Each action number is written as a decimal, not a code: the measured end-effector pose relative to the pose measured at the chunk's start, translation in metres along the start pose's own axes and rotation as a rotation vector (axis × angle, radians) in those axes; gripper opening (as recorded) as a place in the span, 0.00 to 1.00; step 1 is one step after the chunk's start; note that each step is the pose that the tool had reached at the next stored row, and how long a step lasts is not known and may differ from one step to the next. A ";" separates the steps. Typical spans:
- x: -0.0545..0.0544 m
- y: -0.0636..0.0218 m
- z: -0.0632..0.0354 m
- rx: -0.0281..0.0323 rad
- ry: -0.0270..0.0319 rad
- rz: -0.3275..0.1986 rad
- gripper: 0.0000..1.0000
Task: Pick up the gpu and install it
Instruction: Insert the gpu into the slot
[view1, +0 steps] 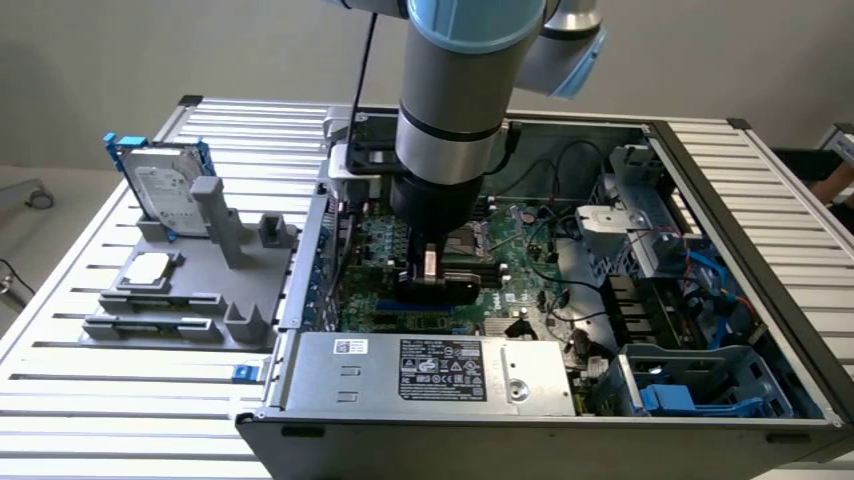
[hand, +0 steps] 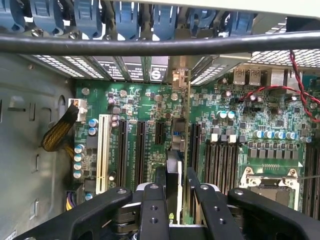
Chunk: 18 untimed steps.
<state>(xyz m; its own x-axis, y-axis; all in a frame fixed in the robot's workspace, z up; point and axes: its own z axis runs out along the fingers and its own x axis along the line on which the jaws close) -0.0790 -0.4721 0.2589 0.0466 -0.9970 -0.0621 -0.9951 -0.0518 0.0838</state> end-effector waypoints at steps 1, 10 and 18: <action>0.000 0.0000 0.0000 -0.0001 0.0001 0.000 0.27; 0.000 -0.0009 -0.0002 -0.0001 0.0002 -0.002 0.27; 0.000 -0.0022 -0.0003 -0.0001 0.0001 -0.001 0.27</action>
<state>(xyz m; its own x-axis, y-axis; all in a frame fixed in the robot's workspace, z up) -0.0768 -0.4722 0.2590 0.0481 -0.9969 -0.0621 -0.9951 -0.0532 0.0838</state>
